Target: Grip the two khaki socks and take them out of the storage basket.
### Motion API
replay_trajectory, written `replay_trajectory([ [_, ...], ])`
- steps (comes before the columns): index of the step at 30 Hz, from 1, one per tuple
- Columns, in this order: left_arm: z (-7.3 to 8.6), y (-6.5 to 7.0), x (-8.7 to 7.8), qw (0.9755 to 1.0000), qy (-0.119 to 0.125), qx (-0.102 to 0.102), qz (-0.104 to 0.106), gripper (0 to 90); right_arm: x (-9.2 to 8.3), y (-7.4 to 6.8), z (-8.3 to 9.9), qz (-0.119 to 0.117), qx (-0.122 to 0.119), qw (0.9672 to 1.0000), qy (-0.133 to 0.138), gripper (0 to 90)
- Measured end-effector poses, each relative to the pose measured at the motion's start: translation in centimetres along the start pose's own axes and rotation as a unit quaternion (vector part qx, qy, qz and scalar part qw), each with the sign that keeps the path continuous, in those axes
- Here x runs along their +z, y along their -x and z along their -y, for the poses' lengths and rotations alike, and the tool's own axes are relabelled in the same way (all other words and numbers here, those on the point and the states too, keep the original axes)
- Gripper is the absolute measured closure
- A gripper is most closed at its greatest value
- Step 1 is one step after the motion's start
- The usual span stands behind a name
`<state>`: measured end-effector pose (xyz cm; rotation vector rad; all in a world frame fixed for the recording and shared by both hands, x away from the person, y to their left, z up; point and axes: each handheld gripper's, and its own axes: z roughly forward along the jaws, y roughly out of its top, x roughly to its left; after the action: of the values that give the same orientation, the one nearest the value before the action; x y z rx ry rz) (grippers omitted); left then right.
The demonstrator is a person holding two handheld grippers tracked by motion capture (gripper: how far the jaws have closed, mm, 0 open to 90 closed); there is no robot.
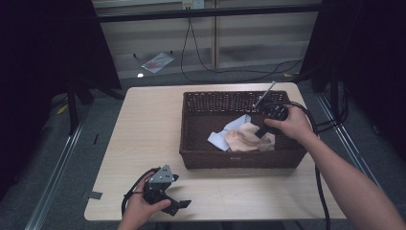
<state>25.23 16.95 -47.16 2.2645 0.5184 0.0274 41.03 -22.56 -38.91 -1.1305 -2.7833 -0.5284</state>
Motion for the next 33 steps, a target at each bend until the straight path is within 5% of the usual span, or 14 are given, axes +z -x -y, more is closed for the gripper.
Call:
replay_trajectory([
  [7,0.0,0.0,0.1,1.0,0.004,0.001,0.001,3.2,-3.6,-0.7,-0.9,0.01,-0.017,0.9998,0.001,83.7],
  [33,0.0,0.1,0.1,1.0,0.003,0.001,0.0,3.2,-8.7,-3.8,-0.2,-0.03,-0.054,0.9975,0.034,84.1],
])
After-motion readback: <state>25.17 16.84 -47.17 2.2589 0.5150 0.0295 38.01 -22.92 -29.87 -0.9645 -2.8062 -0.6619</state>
